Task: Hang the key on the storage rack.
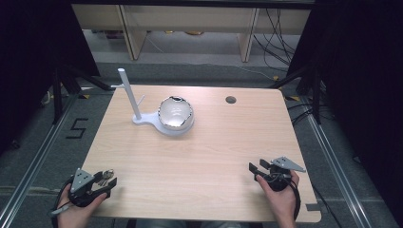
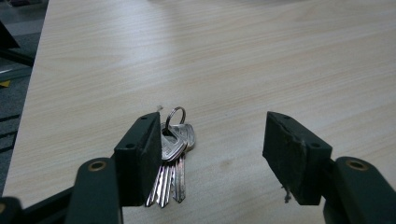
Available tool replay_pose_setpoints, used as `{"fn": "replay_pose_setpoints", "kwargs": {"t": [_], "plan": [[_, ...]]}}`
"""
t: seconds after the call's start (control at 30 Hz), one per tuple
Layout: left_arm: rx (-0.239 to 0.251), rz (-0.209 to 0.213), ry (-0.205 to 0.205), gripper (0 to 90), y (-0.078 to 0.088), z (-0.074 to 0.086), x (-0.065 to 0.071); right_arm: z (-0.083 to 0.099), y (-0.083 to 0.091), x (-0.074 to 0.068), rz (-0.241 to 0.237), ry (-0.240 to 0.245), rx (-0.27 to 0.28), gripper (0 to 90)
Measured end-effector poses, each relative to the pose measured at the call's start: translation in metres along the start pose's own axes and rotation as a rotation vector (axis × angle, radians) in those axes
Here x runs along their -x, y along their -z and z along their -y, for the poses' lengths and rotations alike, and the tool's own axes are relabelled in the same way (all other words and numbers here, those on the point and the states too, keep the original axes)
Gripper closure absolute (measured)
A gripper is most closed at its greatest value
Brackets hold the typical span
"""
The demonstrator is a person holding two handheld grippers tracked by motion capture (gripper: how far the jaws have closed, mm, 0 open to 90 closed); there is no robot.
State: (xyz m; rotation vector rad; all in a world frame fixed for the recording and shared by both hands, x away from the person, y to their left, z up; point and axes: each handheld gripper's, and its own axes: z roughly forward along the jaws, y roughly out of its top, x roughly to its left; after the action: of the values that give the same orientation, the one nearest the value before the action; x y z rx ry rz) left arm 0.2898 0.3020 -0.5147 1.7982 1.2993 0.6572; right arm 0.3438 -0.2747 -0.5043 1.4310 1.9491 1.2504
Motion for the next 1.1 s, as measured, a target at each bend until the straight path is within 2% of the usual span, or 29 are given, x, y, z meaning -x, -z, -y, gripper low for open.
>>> {"fn": "replay_pose_setpoints", "kwargs": {"t": [0.17,0.2,0.23,0.27,0.3,0.33,0.37,0.4,0.43,0.47,0.53,0.57,0.6,0.63,0.67,0.73,0.8,0.83,0.87,0.9,0.93,0.97,1.0,1.03,1.07,1.1], "plan": [[-0.009,-0.009,0.005,41.4,0.000,-0.001,0.003,-0.001,0.000,-0.004,0.004,-0.025,-0.008,49.5],[-0.003,0.000,0.003,43.3,0.000,-0.001,0.002,-0.001,-0.001,-0.001,0.005,0.025,0.001,50.0],[-0.001,0.003,0.009,45.3,0.001,-0.001,0.002,-0.002,0.000,-0.002,0.015,0.027,-0.004,50.5],[0.002,0.005,0.017,51.1,0.003,-0.001,0.001,-0.002,0.002,-0.008,-0.001,-0.028,-0.008,52.0],[0.003,0.008,0.035,54.9,0.004,-0.001,-0.001,-0.002,0.002,-0.009,0.005,-0.024,-0.006,53.1],[0.006,0.006,0.049,59.4,0.006,-0.001,-0.002,-0.002,0.000,-0.008,0.028,0.017,-0.003,54.1],[0.006,0.006,0.049,64.1,0.006,-0.001,-0.002,-0.002,0.000,-0.008,0.028,0.017,-0.003,54.1],[0.015,0.013,0.054,64.1,0.007,-0.001,-0.004,-0.003,0.000,-0.006,0.028,0.048,-0.011,54.3],[0.021,0.006,0.049,66.4,0.008,-0.002,-0.005,-0.004,0.001,-0.007,0.021,0.051,-0.007,54.6],[0.018,-0.012,0.035,69.5,0.012,-0.003,-0.007,-0.005,0.003,-0.009,-0.008,0.032,-0.006,55.2],[0.016,-0.010,0.039,70.2,0.013,-0.004,-0.008,-0.006,0.004,-0.009,-0.001,0.040,-0.018,55.7],[0.016,-0.014,0.042,70.3,0.012,-0.005,-0.009,-0.006,0.005,-0.009,-0.021,0.027,-0.024,55.8],[0.016,-0.014,0.042,69.9,0.012,-0.005,-0.009,-0.006,0.005,-0.009,-0.021,0.027,-0.024,55.8],[0.004,-0.019,0.041,68.8,0.012,-0.006,-0.011,-0.006,0.004,-0.009,-0.007,0.027,-0.028,55.8],[-0.039,-0.014,0.065,66.9,0.012,-0.012,-0.015,-0.006,0.003,-0.007,-0.014,0.043,-0.013,55.8],[-0.098,0.001,0.068,61.0,0.008,-0.020,-0.020,-0.006,0.003,-0.007,-0.005,0.033,-0.010,55.5],[-0.116,0.005,0.075,58.0,0.006,-0.024,-0.024,-0.007,0.003,-0.007,-0.017,0.021,-0.017,55.3],[-0.197,0.020,0.032,53.9,0.005,-0.035,-0.032,-0.007,0.003,-0.006,-0.024,0.022,-0.008,55.2],[-0.239,0.043,0.017,50.4,0.003,-0.040,-0.034,-0.006,0.002,-0.006,-0.017,0.026,-0.007,55.1],[-0.276,0.060,0.010,45.9,0.000,-0.046,-0.035,-0.006,0.002,-0.006,-0.022,0.024,-0.009,55.0],[-0.276,0.060,0.010,43.3,0.000,-0.046,-0.035,-0.006,0.002,-0.006,-0.022,0.024,-0.009,55.0],[-0.333,0.086,-0.018,43.1,-0.006,-0.055,-0.037,-0.006,0.002,-0.006,-0.015,0.030,-0.017,54.6],[-0.365,0.097,-0.032,41.6,-0.010,-0.058,-0.038,-0.006,0.002,-0.005,-0.011,0.036,-0.020,54.5],[-0.377,0.110,-0.016,39.1,-0.016,-0.060,-0.037,-0.006,0.003,-0.007,-0.020,0.021,-0.024,54.3],[-0.440,0.130,-0.069,37.6,-0.020,-0.062,-0.041,-0.006,0.003,-0.007,-0.026,0.015,-0.024,54.2],[-0.474,0.131,-0.081,37.5,-0.023,-0.064,-0.041,-0.006,0.001,-0.007,-0.010,0.024,-0.011,54.2]]}}
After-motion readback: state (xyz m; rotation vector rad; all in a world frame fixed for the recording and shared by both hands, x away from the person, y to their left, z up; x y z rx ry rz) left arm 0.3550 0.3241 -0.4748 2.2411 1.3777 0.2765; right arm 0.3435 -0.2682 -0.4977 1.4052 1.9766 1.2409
